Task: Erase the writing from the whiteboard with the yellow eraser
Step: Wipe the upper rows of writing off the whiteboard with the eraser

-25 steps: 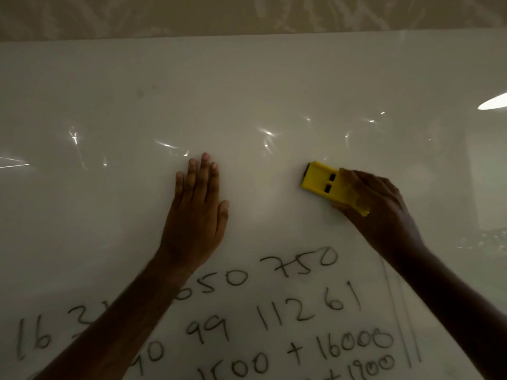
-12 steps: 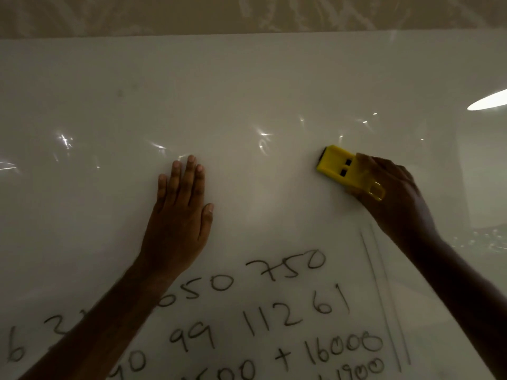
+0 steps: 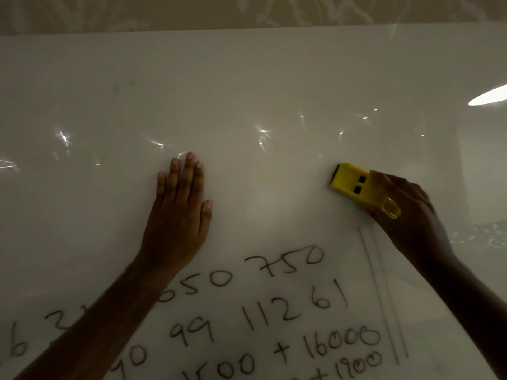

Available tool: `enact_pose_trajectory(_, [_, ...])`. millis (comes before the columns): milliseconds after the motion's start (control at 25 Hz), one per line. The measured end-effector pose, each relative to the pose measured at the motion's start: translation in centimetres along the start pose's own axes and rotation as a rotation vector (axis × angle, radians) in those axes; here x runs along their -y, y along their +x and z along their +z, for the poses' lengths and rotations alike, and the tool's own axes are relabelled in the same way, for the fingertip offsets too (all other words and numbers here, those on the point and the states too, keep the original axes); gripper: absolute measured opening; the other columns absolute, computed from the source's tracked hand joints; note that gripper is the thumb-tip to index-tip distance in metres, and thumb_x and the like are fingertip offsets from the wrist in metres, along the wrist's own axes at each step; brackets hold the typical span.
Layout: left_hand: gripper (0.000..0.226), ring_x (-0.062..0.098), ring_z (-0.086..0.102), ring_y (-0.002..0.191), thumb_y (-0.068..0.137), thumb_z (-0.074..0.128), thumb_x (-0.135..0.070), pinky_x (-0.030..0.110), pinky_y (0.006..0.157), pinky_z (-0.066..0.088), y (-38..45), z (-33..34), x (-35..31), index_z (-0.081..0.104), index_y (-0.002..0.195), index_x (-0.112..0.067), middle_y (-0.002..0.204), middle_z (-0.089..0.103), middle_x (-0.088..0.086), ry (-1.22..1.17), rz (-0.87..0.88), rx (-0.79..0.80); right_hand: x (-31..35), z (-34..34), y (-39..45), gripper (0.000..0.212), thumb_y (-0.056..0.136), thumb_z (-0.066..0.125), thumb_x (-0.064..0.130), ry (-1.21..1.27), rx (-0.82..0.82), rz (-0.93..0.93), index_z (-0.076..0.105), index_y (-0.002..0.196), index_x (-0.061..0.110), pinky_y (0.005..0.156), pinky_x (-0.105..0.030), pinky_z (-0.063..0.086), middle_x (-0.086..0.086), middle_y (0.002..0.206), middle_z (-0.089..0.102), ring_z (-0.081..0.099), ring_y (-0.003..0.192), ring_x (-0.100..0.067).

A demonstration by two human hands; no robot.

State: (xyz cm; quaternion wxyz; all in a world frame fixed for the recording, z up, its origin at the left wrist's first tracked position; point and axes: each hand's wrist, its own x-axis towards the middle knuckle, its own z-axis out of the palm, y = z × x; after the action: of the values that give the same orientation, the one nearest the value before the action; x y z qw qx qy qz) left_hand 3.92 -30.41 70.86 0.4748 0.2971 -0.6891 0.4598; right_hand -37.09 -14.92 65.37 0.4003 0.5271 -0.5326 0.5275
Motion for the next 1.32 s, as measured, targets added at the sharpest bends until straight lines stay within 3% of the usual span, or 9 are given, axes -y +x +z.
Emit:
enact_pose_trajectory(200, [0.070,0.042,0.006,0.167,0.113,0.027,-0.036,0.055,0.136,0.004,-0.1,-0.1,0.0,0.013,0.171,-0.001,0.181,0.007,0.019,-0.006,0.000,0.012,3.1,1.9,-4.1,0.060,0.095,0.072,0.040,0.032,0.056,-0.108,0.056,0.148,0.019,0.106,-0.041,0.041,-0.005,0.143,0.062,0.054,0.128,-0.028])
enact_pose_trajectory(360, [0.069,0.041,0.005,0.168,0.113,0.029,-0.034,0.052,0.136,0.001,-0.3,-0.1,0.2,0.012,0.172,-0.002,0.181,0.007,0.018,-0.015,0.016,0.012,0.6,0.9,-9.3,0.061,0.094,0.059,0.050,-0.006,0.126,-0.174,0.060,0.145,0.017,0.104,-0.039,0.044,-0.002,0.140,0.063,0.059,0.125,-0.028])
enact_pose_trajectory(440, [0.069,0.041,0.005,0.167,0.113,0.028,-0.034,0.054,0.136,0.003,-0.4,-0.1,0.0,0.012,0.172,-0.002,0.181,0.007,0.018,-0.022,0.015,0.015,-0.9,0.0,-8.6,0.062,0.094,0.065,0.050,-0.014,0.108,-0.071,0.059,0.147,0.019,0.103,-0.046,0.047,-0.005,0.141,0.063,0.058,0.125,-0.031])
enact_pose_trajectory(600, [0.069,0.043,0.006,0.167,0.112,0.028,-0.033,0.058,0.136,0.009,-0.3,-0.1,-0.2,0.013,0.172,-0.001,0.181,0.007,0.019,-0.032,-0.002,0.024,0.4,0.2,-3.7,0.068,0.086,0.082,0.027,0.053,0.055,0.051,0.056,0.148,0.019,0.102,-0.051,0.050,-0.006,0.140,0.062,0.055,0.125,-0.031])
enact_pose_trajectory(760, [0.069,0.043,0.008,0.167,0.112,0.031,-0.032,0.058,0.136,0.010,-0.5,-0.2,0.0,0.014,0.172,-0.001,0.181,0.008,0.018,-0.035,0.003,0.020,3.3,2.2,-6.3,0.064,0.089,0.081,0.031,0.061,0.088,-0.095,0.058,0.147,0.019,0.106,-0.039,0.043,-0.001,0.142,0.062,0.056,0.127,-0.025])
enact_pose_trajectory(920, [0.068,0.042,0.009,0.167,0.113,0.030,-0.033,0.057,0.136,0.011,-0.6,-0.3,0.3,0.016,0.171,-0.002,0.181,0.011,0.018,-0.035,0.023,0.022,0.6,0.6,-10.1,0.059,0.095,0.067,0.048,0.000,0.143,-0.171,0.058,0.147,0.021,0.104,-0.038,0.044,0.002,0.141,0.062,0.059,0.125,-0.025])
enact_pose_trajectory(1040, [0.067,0.043,0.010,0.167,0.113,0.030,-0.033,0.057,0.135,0.012,-0.5,-0.4,0.3,0.018,0.171,-0.002,0.181,0.012,0.017,-0.036,0.028,0.024,-0.2,0.2,-8.4,0.065,0.089,0.075,0.041,-0.003,0.114,-0.065,0.055,0.149,0.025,0.100,-0.048,0.049,-0.002,0.141,0.064,0.060,0.126,-0.031])
enact_pose_trajectory(1160, [0.067,0.042,0.009,0.167,0.113,0.030,-0.034,0.056,0.136,0.010,-0.6,-0.4,0.3,0.017,0.172,-0.004,0.181,0.011,0.017,-0.029,0.024,0.033,2.3,1.3,-4.9,0.072,0.084,0.083,0.032,0.042,0.064,-0.024,0.055,0.150,0.025,0.102,-0.045,0.046,-0.001,0.142,0.063,0.056,0.130,-0.026])
enact_pose_trajectory(1320, [0.068,0.040,0.008,0.168,0.114,0.030,-0.038,0.055,0.136,0.010,-0.5,-0.8,0.7,0.017,0.173,-0.007,0.182,0.010,0.013,-0.052,0.036,0.058,6.8,3.4,-6.4,0.061,0.093,0.071,0.038,0.060,0.097,-0.213,0.056,0.150,0.022,0.105,-0.039,0.043,0.001,0.144,0.062,0.055,0.130,-0.020])
